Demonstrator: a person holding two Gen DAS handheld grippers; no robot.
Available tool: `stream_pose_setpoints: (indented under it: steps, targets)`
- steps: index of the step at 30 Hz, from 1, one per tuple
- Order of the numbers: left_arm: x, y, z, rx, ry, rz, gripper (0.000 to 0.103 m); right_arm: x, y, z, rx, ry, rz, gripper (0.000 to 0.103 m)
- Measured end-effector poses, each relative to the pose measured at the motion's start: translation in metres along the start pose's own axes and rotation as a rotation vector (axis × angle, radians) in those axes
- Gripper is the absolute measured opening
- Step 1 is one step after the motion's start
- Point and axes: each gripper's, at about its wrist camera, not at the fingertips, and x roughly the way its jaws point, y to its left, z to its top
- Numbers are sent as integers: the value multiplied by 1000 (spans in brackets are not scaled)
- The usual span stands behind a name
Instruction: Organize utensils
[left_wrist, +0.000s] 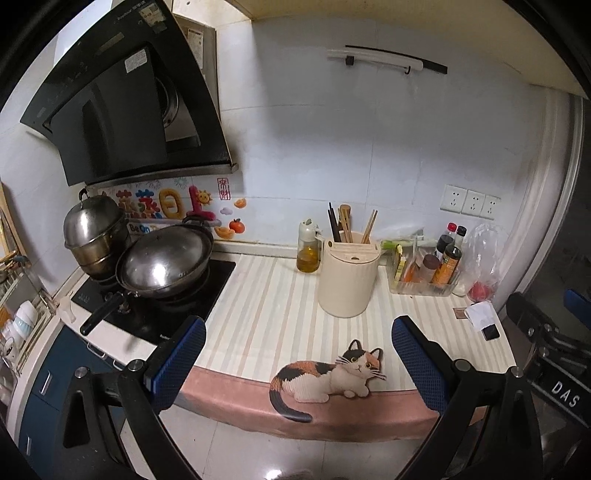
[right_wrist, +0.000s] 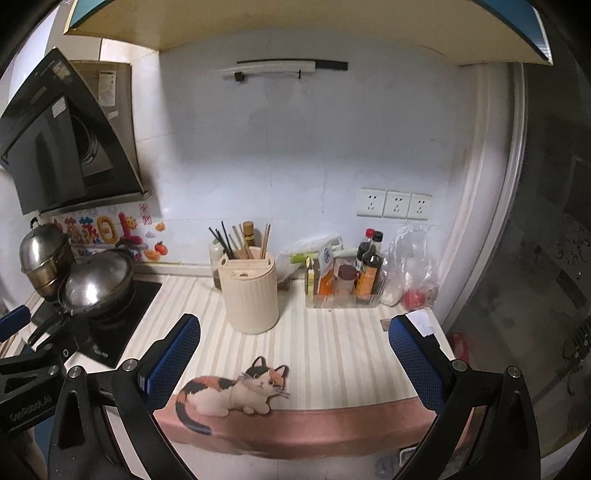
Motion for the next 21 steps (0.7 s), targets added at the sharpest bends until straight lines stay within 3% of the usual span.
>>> stream_pose_setpoints:
  steps: [7, 21]
  targets:
    - [6, -4, -2, -3, 51, 24, 103, 13, -6, 0, -7, 39, 11, 103]
    - [15, -7, 1, 8, 56, 60, 103, 32, -7, 3, -23, 71, 24, 103]
